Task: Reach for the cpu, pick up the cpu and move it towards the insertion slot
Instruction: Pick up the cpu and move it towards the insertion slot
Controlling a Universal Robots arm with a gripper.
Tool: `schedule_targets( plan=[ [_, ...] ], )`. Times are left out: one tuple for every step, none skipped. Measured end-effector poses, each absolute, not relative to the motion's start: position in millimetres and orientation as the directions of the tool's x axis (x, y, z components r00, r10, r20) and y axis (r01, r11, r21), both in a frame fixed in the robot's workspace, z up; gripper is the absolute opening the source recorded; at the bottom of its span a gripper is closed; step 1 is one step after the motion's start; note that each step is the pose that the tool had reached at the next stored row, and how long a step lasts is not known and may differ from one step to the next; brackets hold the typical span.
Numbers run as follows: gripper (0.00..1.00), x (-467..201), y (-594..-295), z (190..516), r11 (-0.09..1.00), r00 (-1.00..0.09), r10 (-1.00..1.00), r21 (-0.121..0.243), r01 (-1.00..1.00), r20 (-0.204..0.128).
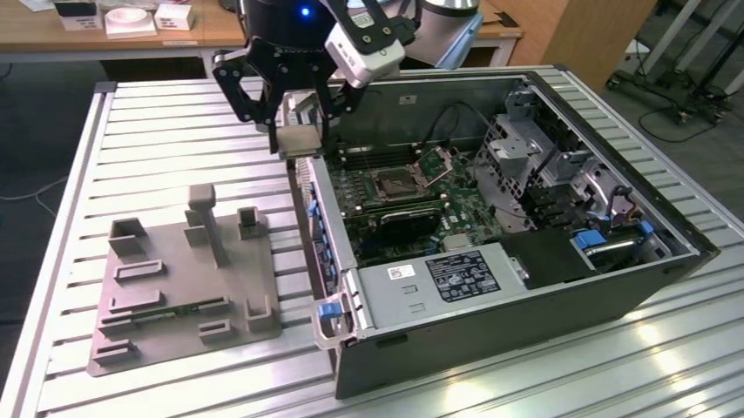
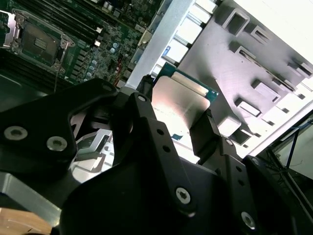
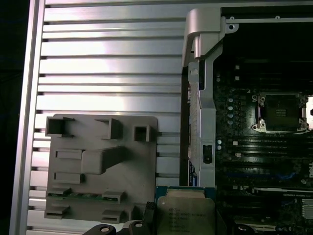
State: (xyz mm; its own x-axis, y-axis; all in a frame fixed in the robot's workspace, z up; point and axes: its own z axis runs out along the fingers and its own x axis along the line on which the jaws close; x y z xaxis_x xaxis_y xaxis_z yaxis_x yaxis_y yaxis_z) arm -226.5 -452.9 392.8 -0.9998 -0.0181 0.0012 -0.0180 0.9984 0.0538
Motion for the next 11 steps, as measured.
schedule_targets(
  plan=[
    [0.55,-226.1,-452.9,392.8,0.998,-1.000,-0.018,0.054,-0.018,0.001],
    [0.55,-225.7,-452.9,392.8,0.998,-1.000,-0.018,0.054,-0.018,0.001],
    [0.55,-225.4,-452.9,392.7,0.998,-1.000,-0.018,0.054,-0.018,0.001],
    [0.55,-225.0,-452.9,392.7,0.998,-1.000,-0.018,0.054,-0.018,0.001],
    [0.55,-224.6,-452.9,392.7,0.998,-1.000,-0.018,0.054,-0.018,0.001],
    [0.55,-224.1,-452.9,392.8,0.998,-1.000,-0.018,0.054,-0.018,0.001],
    [0.55,-223.6,-452.9,392.7,0.998,-1.000,-0.018,0.054,-0.018,0.001],
    [0.55,-223.1,-452.9,392.7,0.998,-1.000,-0.018,0.054,-0.018,0.001],
    [0.55,-222.7,-452.9,392.8,0.998,-1.000,-0.018,0.054,-0.018,0.001],
    [0.55,-222.2,-452.9,392.8,0.998,-1.000,-0.018,0.054,-0.018,0.001],
    [0.55,-221.9,-452.9,392.7,0.998,-1.000,-0.018,0.054,-0.018,0.001]
  ],
)
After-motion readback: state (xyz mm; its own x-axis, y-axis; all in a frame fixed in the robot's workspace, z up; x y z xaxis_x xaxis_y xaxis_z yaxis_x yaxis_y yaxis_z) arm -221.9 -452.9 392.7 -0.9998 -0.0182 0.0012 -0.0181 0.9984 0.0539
